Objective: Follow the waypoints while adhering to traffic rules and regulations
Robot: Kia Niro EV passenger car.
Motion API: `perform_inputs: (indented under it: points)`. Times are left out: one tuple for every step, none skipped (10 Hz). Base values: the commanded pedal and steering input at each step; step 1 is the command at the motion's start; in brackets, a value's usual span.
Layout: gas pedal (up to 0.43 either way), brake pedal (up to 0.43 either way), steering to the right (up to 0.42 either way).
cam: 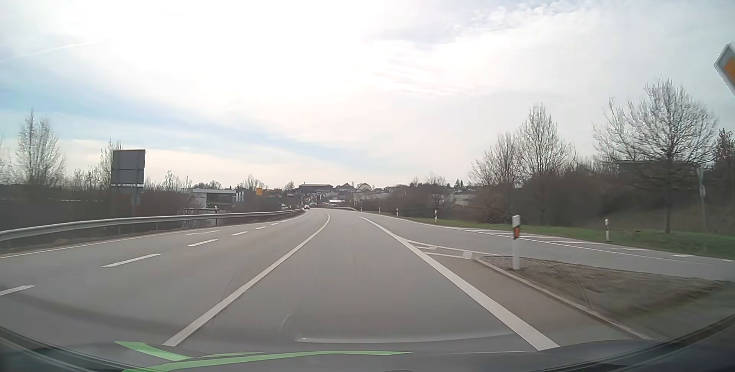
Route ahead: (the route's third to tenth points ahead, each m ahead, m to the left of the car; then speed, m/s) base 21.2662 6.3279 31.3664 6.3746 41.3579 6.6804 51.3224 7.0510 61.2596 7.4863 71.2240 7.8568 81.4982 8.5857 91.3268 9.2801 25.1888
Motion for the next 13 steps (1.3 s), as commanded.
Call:
perform_inputs:
  points:
    - [0.138,0.000,-0.006]
    - [0.138,0.000,-0.006]
    - [0.138,0.000,-0.006]
    - [0.138,0.000,-0.007]
    - [0.138,0.000,-0.007]
    - [0.138,0.000,-0.008]
    - [0.138,0.000,-0.007]
    - [0.138,0.000,-0.008]
    - [0.138,0.000,-0.008]
    - [0.150,0.000,-0.007]
    - [0.150,0.000,-0.007]
    - [0.150,0.000,-0.007]
    - [0.150,0.000,-0.007]
